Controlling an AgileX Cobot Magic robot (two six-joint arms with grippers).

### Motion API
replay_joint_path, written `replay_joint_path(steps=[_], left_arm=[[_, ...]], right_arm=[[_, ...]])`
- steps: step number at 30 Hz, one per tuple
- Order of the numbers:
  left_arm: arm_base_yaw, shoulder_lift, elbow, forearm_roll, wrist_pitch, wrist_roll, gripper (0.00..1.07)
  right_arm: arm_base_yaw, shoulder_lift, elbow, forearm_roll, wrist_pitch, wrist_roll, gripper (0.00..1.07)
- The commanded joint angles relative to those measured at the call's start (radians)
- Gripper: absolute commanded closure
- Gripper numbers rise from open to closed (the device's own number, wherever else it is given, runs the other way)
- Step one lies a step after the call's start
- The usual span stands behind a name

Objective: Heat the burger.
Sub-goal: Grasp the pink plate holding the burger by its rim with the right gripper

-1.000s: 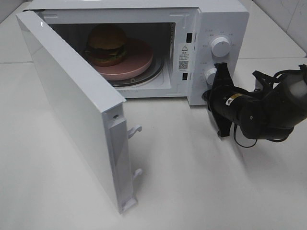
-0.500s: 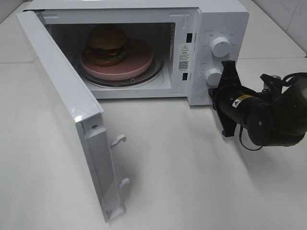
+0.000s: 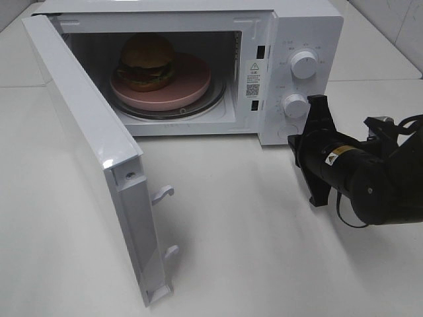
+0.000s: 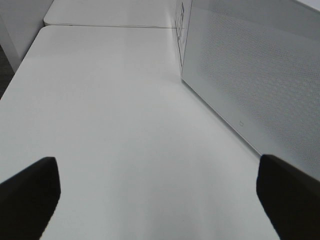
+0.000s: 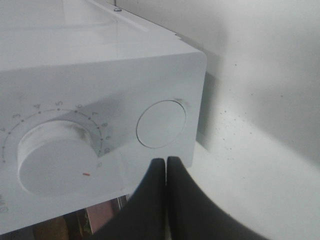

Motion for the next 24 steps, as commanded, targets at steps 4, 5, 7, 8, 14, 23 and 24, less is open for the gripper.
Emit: replay_joint_path(steps=[4,5,7,8,14,23,24], left_arm=[[0.003,-0.005,0.004,-0.001,0.003,0.0,0.07],[0.003,-0.005,0.004,-0.001,0.003,0.0,0.07],[0.003,-0.005,0.004,-0.001,0.003,0.0,0.07],[0.003,-0.005,0.004,-0.001,0.003,0.0,0.07],[0.003,-0.005,0.004,-0.001,0.003,0.0,0.07],[0.003,-0.005,0.004,-0.001,0.003,0.0,0.07],[0.003,-0.005,0.004,-0.001,0.003,0.0,0.07]], right_arm=[[0.005,-0.104,0.082,-0.007,0.0,-0.128,1.07],[0.005,-0.104,0.082,-0.007,0.0,-0.128,1.07],[0.005,-0.187,0.123,-0.031,0.102,-0.334,1.07],[0.005,-0.187,0.123,-0.031,0.102,-0.334,1.07],[0.005,-0.347,0.111,-0.069,0.494,-0.753,1.07],[0.005,-0.479,-0.036,-0.067,1.033,-1.624,0.99],[0.005,-0.479,-0.036,-0.067,1.033,-1.624,0.99]])
